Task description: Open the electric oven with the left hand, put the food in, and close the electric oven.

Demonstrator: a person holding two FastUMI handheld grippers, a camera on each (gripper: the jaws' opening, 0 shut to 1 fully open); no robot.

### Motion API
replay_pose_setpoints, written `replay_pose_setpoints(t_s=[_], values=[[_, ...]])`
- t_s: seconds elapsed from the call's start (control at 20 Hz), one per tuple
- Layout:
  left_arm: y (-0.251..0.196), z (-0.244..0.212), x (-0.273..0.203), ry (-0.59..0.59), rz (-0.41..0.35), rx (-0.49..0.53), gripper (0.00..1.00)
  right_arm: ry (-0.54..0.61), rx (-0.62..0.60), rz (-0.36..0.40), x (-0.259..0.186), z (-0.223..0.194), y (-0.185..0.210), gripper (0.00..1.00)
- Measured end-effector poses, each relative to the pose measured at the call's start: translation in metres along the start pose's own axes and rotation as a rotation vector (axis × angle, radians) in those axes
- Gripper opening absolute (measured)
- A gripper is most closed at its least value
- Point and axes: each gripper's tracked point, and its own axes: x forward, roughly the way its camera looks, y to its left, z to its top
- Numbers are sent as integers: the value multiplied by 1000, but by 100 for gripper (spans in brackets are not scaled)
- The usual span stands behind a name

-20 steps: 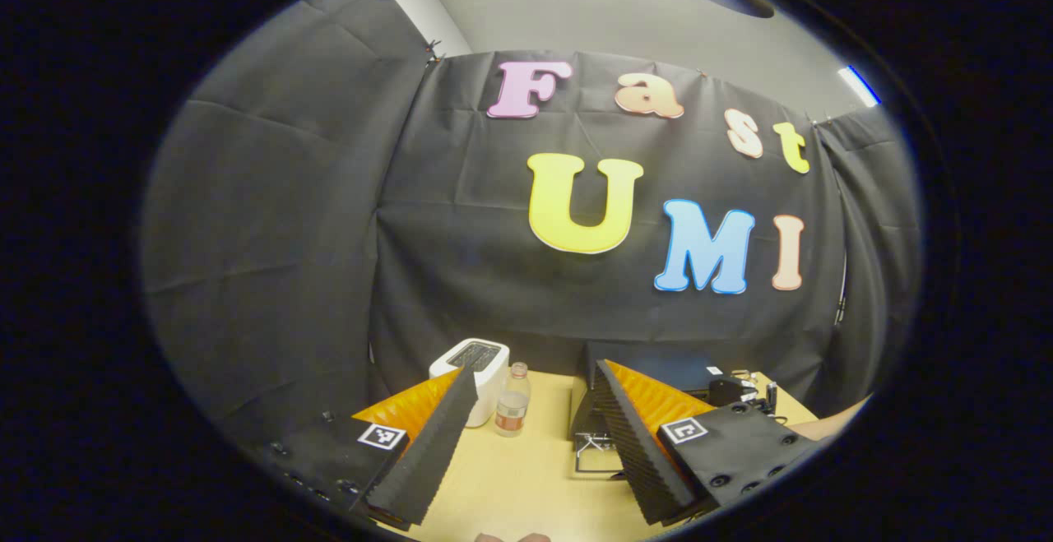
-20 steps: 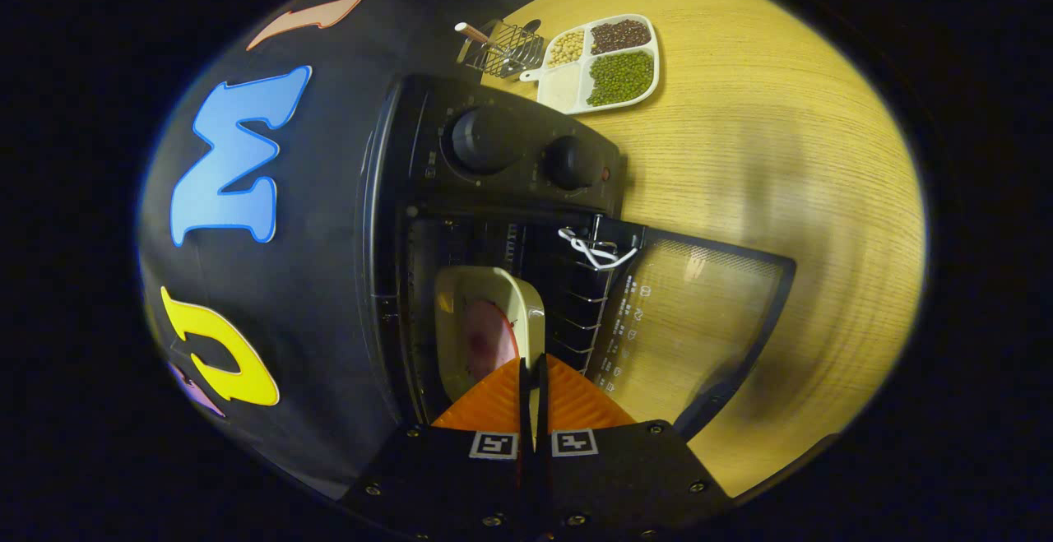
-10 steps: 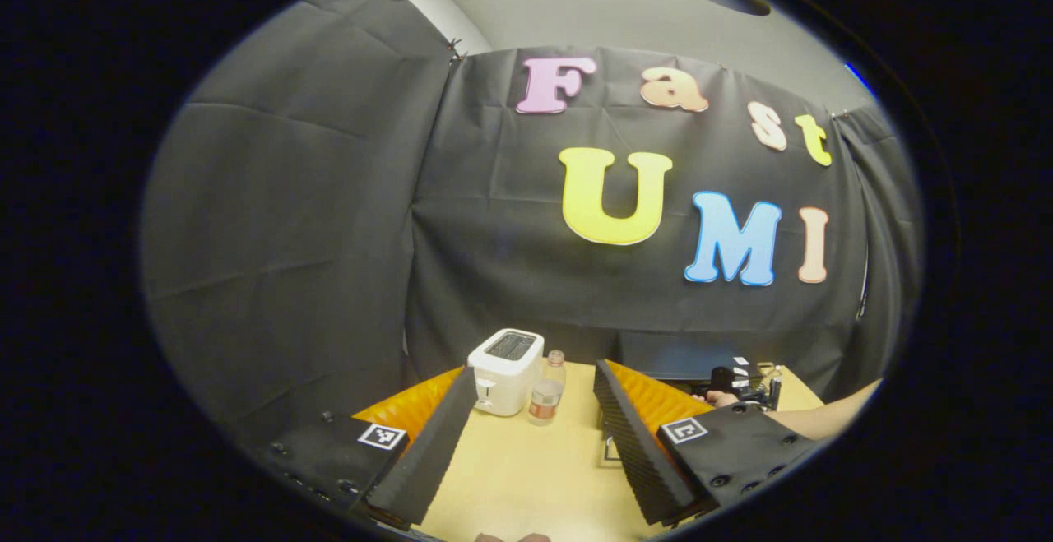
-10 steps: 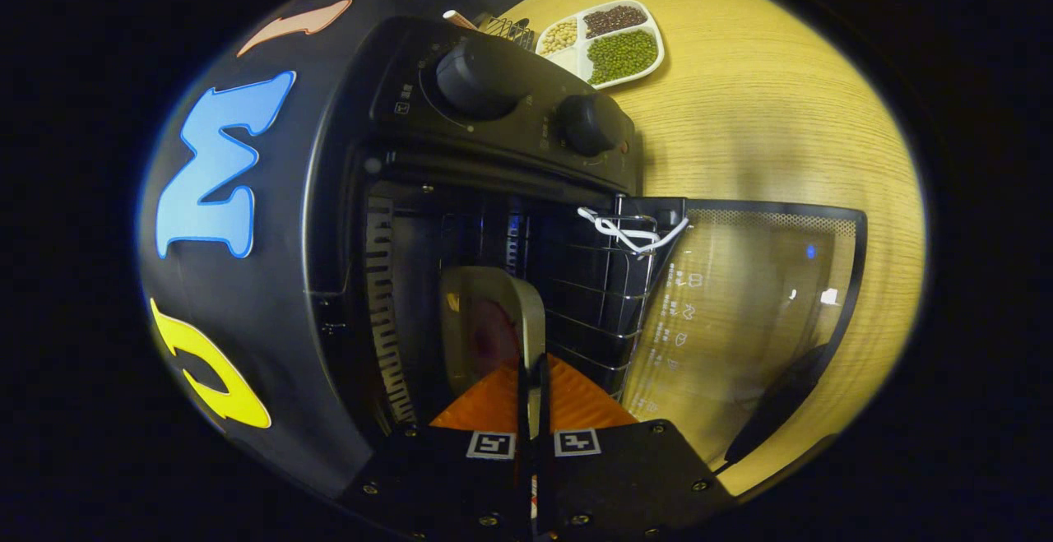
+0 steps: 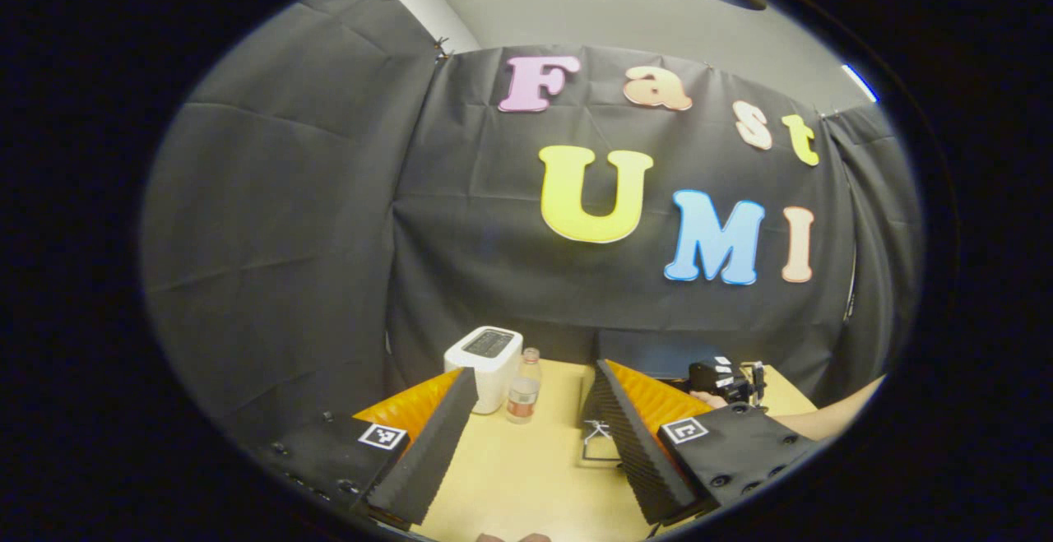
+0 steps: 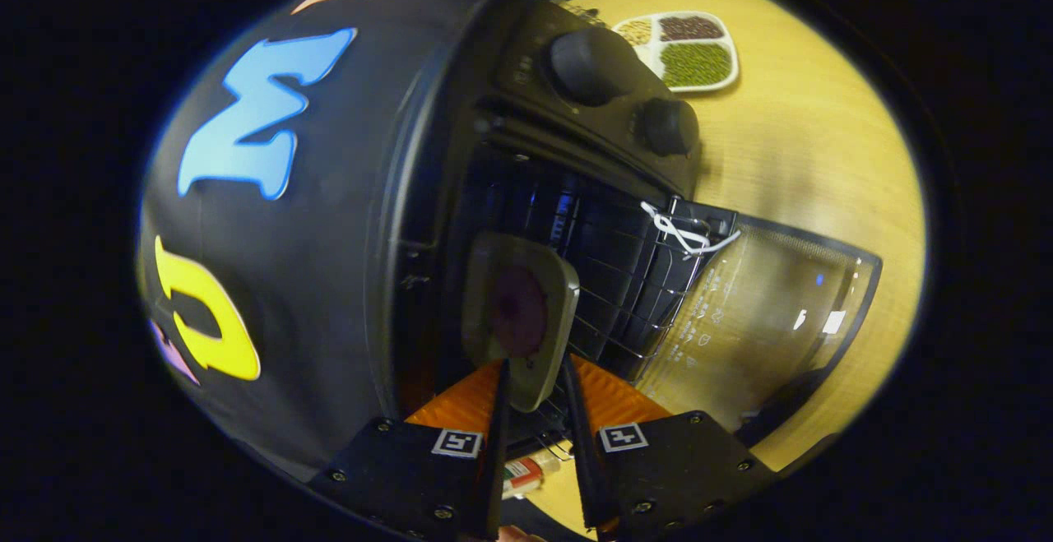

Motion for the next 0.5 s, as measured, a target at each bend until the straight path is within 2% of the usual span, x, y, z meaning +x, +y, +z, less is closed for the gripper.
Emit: replay_pose_setpoints(t_s=[0.25, 0.35, 0.5], values=[[-55, 0, 14, -5, -107, 1, 98, 38, -285, -11, -60, 13, -16, 38], [-78, -1, 20, -4, -145, 4, 97, 20, -484, 9, -94, 25, -14, 37], [-107, -7, 28, 6, -187, 7, 97, -67, -783, 61, -140, 57, -9, 37]])
